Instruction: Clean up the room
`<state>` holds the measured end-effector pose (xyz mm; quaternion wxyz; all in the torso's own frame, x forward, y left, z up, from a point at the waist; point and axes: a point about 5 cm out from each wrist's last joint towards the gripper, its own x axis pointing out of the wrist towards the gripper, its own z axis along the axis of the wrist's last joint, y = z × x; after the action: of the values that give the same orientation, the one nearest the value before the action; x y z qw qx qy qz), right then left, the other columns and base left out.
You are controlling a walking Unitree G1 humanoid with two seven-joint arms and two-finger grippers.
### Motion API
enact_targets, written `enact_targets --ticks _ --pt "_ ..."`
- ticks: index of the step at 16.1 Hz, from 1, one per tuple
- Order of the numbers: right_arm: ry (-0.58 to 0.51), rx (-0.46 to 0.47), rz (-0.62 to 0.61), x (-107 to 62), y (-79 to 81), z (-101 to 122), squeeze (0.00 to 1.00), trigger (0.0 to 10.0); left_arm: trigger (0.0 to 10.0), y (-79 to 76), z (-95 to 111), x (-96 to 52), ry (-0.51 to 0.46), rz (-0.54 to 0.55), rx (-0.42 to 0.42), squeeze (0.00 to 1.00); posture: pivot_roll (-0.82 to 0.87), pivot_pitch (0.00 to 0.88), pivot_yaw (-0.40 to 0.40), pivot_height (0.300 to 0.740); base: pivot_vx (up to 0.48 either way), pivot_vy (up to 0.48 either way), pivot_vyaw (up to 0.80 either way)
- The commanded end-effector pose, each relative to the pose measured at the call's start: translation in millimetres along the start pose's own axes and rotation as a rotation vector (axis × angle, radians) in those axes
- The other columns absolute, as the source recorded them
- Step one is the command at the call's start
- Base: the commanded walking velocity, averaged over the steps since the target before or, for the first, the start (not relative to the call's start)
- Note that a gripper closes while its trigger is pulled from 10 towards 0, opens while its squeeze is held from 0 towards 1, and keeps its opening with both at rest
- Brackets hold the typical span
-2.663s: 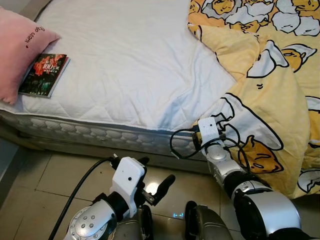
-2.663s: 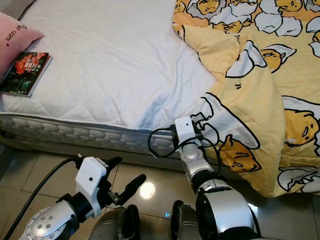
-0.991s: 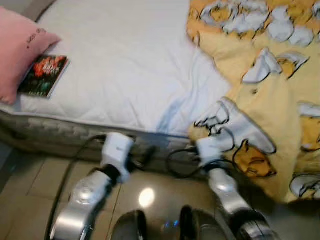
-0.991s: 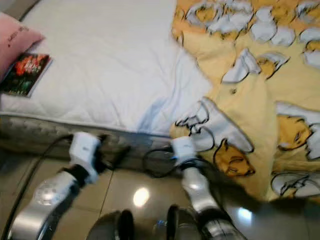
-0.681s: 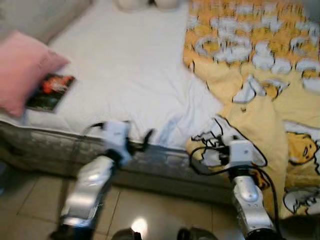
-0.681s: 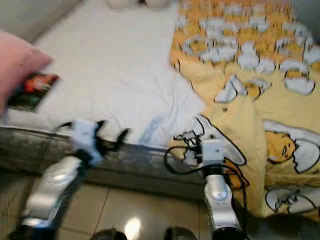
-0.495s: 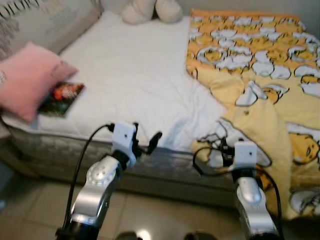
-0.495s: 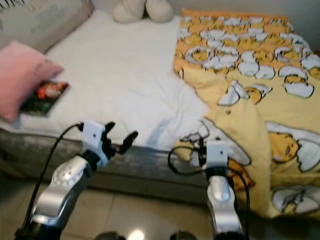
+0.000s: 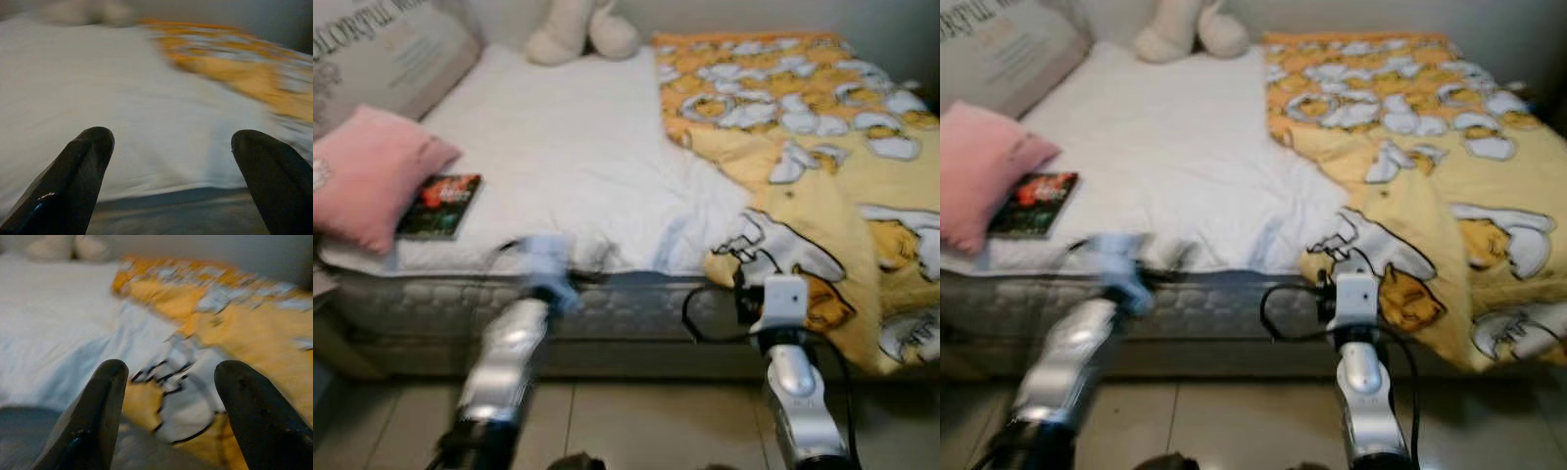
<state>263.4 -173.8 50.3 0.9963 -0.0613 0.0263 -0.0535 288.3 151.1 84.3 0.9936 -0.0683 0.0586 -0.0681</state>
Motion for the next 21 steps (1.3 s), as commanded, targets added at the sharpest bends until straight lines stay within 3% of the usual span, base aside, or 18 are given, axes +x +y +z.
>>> enact_targets --ticks 1,2,7,8,9,10,11,16,21 --pt "-0.033 -0.003 -0.048 0.5 -10.6 6.5 0.00 10.0 10.0 12.8 -3.8 -5.5 0.023 0.079 -0.008 0.00 -0.09 0.000 0.061 0.704 0.000 0.000 0.00" --pt "-0.048 -0.013 -0.082 -1.7 -17.9 8.3 1.00 10.0 10.0 12.6 -5.1 -10.2 0.018 0.067 0.013 1.00 -0.09 0.000 0.052 0.704 0.000 0.000 0.00" --pt "-0.028 0.091 -0.131 0.8 -23.7 4.5 1.00 10.0 10.0 -2.4 5.8 -0.5 -0.040 0.012 0.081 1.00 -0.08 0.000 0.043 0.704 0.000 0.000 0.00" --pt "-0.014 0.106 -0.123 1.9 -23.0 1.8 1.00 10.0 10.0 -8.5 11.1 1.3 -0.065 -0.039 0.115 1.00 -0.08 0.000 0.044 0.704 0.000 0.000 0.00" --pt "0.005 0.118 -0.124 3.0 -23.2 -1.1 1.00 10.0 10.0 -12.8 15.1 2.4 -0.085 -0.077 0.141 0.00 -0.08 0.000 0.046 0.704 0.000 0.000 0.00" --pt "0.016 0.113 -0.121 3.7 -23.2 -2.7 1.00 10.0 10.0 -14.4 15.7 3.0 -0.084 -0.090 0.147 0.00 -0.08 0.000 0.047 0.704 0.000 0.000 0.00" --pt "0.035 0.095 -0.103 6.0 -21.3 -4.8 0.00 10.0 10.0 -18.8 16.4 3.6 -0.092 -0.116 0.140 0.00 -0.09 0.000 0.048 0.704 0.480 0.000 0.00" --pt "0.053 0.044 -0.073 13.8 -13.7 -5.5 0.00 10.0 10.0 -36.1 17.0 3.3 -0.119 -0.222 0.143 0.00 -0.09 0.000 0.054 0.704 0.480 0.000 0.00" --pt "0.058 0.034 -0.075 20.2 -14.4 -5.2 0.00 10.0 10.0 -37.2 15.4 3.4 -0.114 -0.235 0.136 0.00 -0.09 0.000 0.057 0.704 0.480 0.000 0.00"
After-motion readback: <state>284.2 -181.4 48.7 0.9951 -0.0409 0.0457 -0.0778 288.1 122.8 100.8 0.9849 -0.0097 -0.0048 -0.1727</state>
